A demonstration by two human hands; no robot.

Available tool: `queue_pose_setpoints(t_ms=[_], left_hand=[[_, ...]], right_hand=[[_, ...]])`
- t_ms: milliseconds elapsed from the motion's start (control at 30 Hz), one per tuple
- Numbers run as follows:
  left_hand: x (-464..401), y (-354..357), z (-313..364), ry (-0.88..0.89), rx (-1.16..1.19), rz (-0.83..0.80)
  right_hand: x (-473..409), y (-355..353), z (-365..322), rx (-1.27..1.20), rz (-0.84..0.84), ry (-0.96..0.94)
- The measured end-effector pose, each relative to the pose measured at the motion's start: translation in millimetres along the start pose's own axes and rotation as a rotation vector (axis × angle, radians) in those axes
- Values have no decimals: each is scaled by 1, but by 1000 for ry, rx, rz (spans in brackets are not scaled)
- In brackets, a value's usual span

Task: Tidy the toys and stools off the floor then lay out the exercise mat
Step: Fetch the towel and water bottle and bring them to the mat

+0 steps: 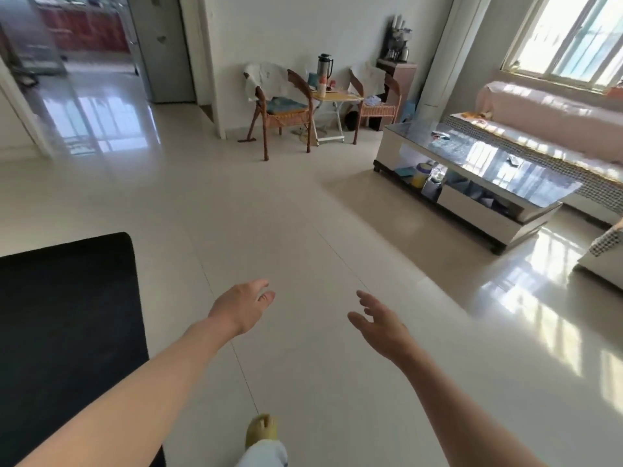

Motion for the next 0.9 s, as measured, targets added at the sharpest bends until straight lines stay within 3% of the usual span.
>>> queue_pose_setpoints(t_ms=[533,900], left_hand=[[-358,-167,-5,30,-65,92],[-624,-232,2,-20,-75,150]], right_hand=[[-369,-60,-146,96,69,-106],[-654,-98,-205,14,38,-201]])
Point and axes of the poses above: each hand's wrist, its own x-axis away from the middle knuckle, its own y-axis out of the palm, z = x × y, the point moved 1 cm from there along -x, towards the middle knuckle, and after that the axes turned 5 degrees about -x, right-handed, at the moved point
